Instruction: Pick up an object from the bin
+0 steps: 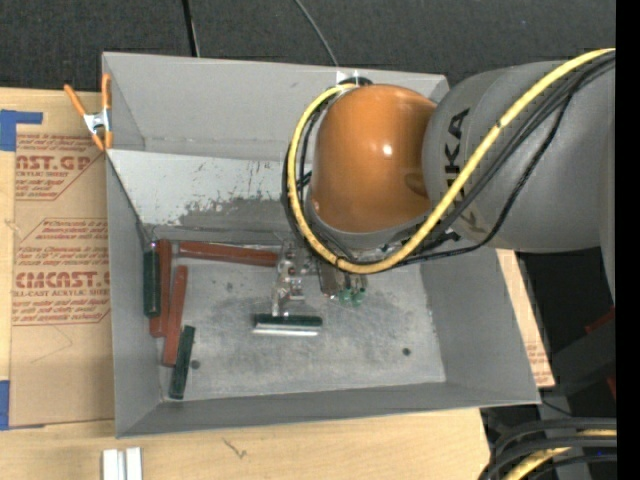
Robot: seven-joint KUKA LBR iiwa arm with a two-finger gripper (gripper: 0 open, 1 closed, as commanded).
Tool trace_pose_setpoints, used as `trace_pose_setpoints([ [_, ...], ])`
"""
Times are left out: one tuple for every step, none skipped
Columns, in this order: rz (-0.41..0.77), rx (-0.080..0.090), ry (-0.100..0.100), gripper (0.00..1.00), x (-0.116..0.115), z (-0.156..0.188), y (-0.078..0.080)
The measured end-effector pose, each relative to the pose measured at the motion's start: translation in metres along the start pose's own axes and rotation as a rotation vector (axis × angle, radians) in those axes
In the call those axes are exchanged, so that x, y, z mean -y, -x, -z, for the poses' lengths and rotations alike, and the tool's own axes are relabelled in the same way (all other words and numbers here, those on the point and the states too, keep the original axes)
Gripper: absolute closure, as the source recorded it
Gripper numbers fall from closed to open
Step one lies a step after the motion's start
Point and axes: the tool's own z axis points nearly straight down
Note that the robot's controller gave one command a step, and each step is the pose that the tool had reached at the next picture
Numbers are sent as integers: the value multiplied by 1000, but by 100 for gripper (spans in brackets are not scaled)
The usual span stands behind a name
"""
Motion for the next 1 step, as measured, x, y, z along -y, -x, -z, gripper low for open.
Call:
trace_pose_setpoints([
  [-215, -4, -2, 0, -1, -57, -4],
])
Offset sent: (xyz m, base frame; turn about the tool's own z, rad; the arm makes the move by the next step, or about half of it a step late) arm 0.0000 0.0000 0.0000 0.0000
